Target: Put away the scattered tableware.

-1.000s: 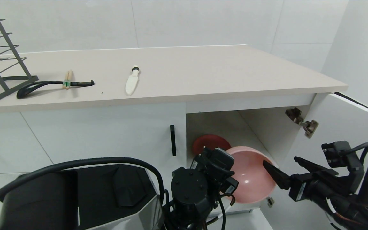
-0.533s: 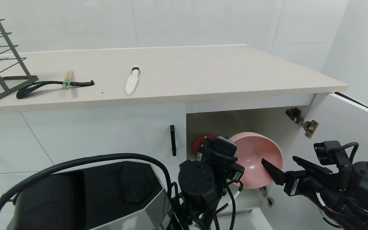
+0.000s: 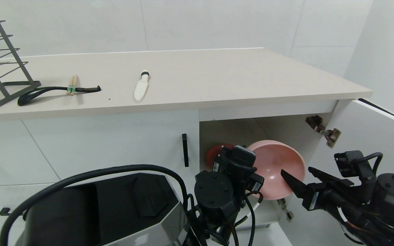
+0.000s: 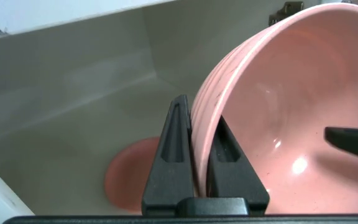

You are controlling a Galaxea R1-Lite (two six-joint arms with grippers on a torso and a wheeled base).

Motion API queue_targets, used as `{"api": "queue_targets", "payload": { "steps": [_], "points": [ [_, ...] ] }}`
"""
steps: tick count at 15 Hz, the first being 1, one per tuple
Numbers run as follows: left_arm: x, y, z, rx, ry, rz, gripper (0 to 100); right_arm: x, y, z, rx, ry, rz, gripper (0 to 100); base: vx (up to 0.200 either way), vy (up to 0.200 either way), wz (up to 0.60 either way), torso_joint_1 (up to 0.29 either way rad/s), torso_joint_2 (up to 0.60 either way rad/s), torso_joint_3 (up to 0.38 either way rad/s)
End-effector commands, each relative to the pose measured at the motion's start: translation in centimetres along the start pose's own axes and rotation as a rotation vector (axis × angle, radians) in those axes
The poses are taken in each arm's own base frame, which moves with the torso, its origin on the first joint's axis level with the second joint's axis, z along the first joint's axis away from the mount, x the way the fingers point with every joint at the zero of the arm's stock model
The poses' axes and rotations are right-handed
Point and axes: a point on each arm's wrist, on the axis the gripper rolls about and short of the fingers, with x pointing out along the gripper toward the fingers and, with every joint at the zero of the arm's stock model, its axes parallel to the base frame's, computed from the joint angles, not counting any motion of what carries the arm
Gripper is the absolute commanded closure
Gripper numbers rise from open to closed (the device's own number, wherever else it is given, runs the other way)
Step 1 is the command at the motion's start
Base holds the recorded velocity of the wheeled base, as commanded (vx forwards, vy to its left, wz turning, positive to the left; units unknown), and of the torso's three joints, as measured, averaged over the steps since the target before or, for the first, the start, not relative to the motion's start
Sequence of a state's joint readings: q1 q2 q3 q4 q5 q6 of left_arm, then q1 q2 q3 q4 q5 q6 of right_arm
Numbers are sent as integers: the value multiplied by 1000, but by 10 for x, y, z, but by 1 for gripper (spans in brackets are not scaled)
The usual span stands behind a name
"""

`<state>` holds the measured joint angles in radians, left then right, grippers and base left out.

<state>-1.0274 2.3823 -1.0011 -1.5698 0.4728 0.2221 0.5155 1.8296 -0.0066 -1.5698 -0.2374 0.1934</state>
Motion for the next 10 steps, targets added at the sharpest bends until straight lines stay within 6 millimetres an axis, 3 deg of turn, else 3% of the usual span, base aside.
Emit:
{"api": "queue_targets", "payload": {
  "steps": [1,4,5,9,10],
  "points": [
    [0,-1,-2,1,2,-3,100,-3,6,2,-4,-11,33,100,0,0,0,0,0,0],
    [-1,-2,-2,4,4,-6,100,-5,10,3,-6,-18,53,100,0,0,0,0,0,0],
    [-2,-4,-2,1,3,-12,0,-5,10,3,-5,-20,54,100,0,0,0,0,0,0],
    [-3,-4,4,10,-7,-16,0,-3,0,4,6,-24,3,100,0,0,0,0,0,0],
    [-4,-2,13,1,-23,-12,0,-1,-4,5,10,-23,-17,100,0,0,0,0,0,0]
  ]
}}
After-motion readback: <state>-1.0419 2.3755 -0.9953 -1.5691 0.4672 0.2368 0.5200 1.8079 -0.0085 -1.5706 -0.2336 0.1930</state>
